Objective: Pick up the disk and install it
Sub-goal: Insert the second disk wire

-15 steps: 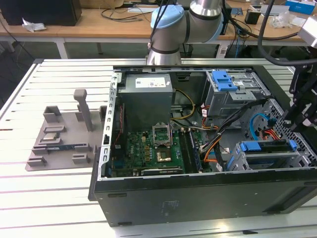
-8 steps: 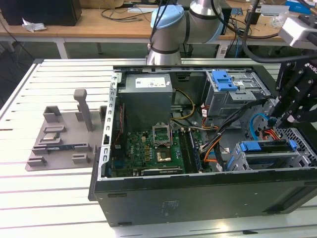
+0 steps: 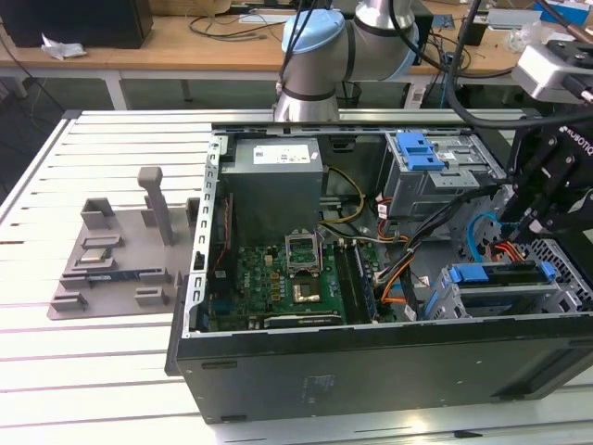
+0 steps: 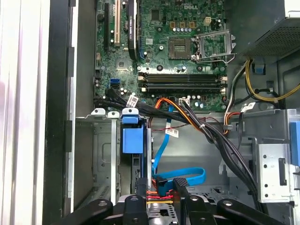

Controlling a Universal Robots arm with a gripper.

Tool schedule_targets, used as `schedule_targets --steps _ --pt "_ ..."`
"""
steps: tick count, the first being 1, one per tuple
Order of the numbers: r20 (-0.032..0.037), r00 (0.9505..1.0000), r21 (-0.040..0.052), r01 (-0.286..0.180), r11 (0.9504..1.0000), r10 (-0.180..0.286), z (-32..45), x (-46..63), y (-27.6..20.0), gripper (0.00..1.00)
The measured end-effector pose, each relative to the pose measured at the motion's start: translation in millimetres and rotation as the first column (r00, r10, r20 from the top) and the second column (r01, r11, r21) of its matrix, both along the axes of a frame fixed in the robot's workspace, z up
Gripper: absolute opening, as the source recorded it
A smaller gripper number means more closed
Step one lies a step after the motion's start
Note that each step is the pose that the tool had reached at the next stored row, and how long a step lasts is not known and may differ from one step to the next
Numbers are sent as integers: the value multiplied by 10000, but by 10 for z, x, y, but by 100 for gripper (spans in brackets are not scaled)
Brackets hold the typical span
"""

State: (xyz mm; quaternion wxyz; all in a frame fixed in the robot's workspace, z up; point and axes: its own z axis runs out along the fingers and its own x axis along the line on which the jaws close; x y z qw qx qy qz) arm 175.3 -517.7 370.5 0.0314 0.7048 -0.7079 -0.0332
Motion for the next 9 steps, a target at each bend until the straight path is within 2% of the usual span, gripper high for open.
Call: schedule_targets --steps 1,2,3,4,5,6,9 --pt "0 10000 0 0 10000 0 0 0 0 35" --pt "0 10000 1 0 10000 0 -2 0 0 28" --pt "0 10000 0 -1 10000 1 -3 0 0 28" --pt "0 10000 0 -1 10000 1 -5 0 0 16" --pt "0 10000 3 -2 10000 2 -8 0 -2 16" --pt "0 10000 -1 -32 10000 32 -9 -2 -24 16" --pt "0 9987 0 -503 9987 503 -62 -7 -44 16"
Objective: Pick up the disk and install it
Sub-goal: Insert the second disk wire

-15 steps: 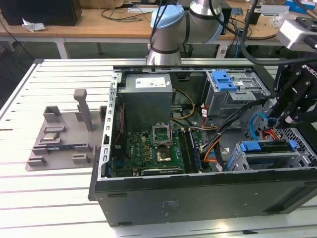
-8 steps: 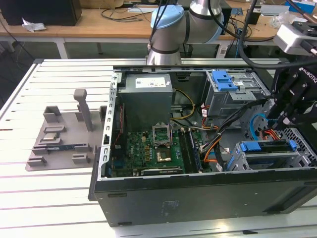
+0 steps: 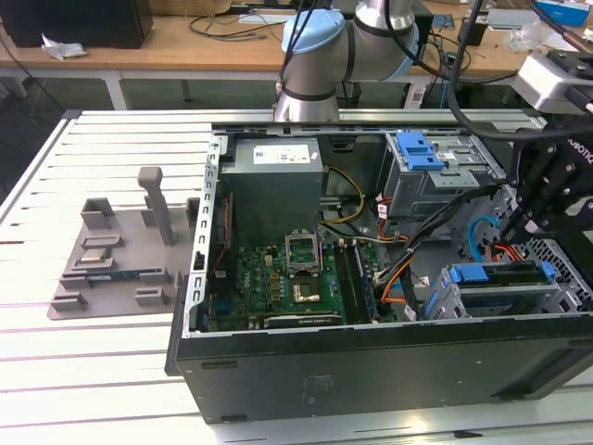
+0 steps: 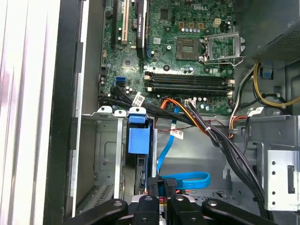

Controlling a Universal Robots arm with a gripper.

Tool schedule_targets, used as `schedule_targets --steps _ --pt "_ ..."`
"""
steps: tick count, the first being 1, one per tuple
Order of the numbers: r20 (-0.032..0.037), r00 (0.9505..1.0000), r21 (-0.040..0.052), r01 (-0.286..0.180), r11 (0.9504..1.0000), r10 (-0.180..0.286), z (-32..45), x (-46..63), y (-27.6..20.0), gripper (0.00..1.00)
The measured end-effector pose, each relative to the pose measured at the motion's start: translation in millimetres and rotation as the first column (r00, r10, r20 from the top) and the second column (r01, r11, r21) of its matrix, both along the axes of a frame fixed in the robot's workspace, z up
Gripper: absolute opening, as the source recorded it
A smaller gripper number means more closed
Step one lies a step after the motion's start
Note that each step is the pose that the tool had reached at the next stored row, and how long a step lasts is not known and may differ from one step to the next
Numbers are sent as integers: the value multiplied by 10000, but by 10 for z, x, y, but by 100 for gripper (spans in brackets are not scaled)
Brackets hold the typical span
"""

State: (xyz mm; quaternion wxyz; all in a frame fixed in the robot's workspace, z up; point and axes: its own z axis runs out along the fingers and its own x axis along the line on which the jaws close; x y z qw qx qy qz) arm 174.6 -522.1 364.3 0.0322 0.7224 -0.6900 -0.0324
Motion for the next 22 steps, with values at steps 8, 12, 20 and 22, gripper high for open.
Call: schedule_targets --steps 8,12,20,22 --pt "-8 10000 0 -67 10000 67 -155 13 -106 16" --pt "-8 10000 0 -81 10000 81 -176 26 -132 16" --pt "-8 10000 -4 -84 10000 84 -216 35 -156 16" --pt "-8 10000 3 -84 10000 84 -221 35 -156 16"
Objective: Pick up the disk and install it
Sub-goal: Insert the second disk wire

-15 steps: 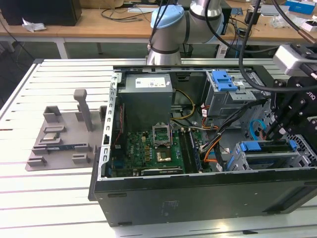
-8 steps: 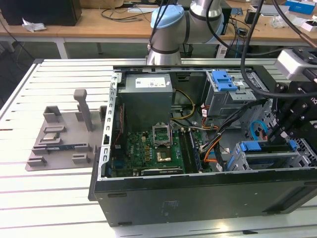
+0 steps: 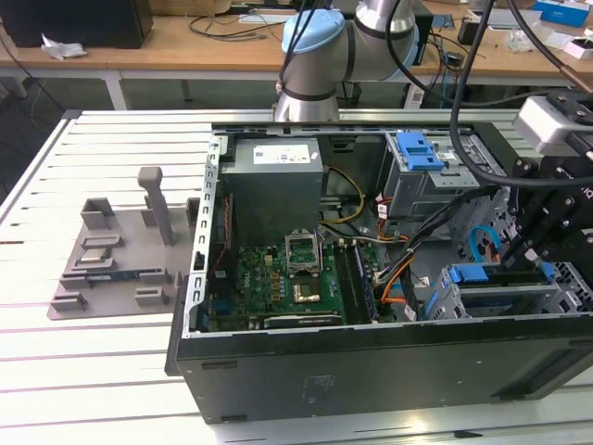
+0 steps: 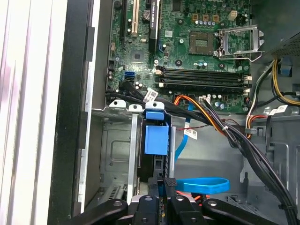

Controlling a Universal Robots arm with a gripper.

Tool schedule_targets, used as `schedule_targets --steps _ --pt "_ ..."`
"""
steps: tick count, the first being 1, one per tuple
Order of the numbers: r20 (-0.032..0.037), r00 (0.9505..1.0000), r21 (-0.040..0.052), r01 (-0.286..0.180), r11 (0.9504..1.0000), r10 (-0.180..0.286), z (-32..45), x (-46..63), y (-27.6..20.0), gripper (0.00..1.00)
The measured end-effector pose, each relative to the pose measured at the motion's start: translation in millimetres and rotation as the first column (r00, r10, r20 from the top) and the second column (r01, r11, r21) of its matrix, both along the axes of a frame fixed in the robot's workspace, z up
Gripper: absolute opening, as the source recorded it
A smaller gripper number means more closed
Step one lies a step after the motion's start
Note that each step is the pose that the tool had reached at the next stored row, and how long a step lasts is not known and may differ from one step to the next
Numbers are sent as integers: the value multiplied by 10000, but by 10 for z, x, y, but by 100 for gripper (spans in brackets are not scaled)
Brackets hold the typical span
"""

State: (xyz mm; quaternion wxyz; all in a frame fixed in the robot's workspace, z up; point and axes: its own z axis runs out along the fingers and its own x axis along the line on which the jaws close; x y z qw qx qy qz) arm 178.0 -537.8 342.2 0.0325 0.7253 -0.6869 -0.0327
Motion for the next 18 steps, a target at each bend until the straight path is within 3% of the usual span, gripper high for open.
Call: schedule_targets --steps 6,8,11,18 --pt "-1 10000 11 6 10000 -6 44 0 0 16" --pt "-13 10000 21 94 10000 -94 40 3 0 16" --pt "-99 9998 55 155 9999 -155 14 31 0 16" --pt "-109 9998 61 154 9999 -154 -10 32 -5 16"
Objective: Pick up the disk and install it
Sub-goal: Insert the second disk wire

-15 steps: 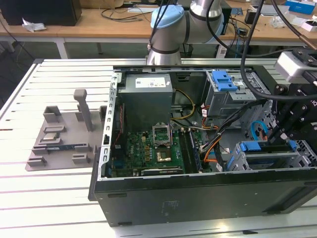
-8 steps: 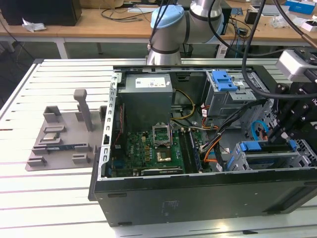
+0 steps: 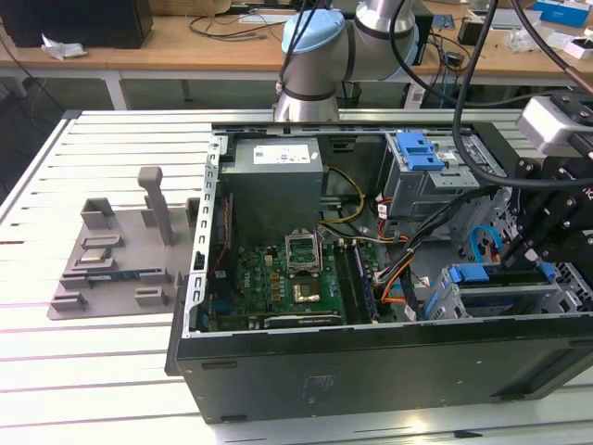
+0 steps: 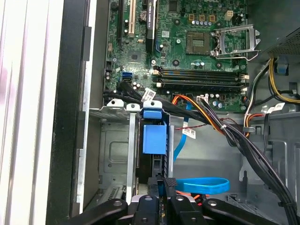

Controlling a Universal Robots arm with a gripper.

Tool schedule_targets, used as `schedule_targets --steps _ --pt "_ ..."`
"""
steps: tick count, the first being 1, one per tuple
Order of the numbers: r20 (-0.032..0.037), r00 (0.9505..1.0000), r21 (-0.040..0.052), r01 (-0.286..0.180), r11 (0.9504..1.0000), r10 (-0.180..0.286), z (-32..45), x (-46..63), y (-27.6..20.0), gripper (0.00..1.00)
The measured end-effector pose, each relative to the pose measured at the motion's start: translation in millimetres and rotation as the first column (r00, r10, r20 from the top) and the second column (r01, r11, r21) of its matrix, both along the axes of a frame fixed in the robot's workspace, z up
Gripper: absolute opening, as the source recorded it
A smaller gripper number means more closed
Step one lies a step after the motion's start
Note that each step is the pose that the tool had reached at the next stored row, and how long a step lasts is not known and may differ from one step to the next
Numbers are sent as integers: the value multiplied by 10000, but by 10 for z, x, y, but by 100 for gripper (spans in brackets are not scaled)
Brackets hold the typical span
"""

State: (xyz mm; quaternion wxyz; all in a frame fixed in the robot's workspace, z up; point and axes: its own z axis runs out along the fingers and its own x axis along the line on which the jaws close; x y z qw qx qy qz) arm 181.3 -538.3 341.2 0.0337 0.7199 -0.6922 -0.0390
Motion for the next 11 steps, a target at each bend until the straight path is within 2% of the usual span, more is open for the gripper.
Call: schedule_targets --steps 10,11 --pt "0 10000 1 0 10000 0 -39 -2 0 16" --pt "4 10000 21 -1 10000 1 -47 0 1 16"
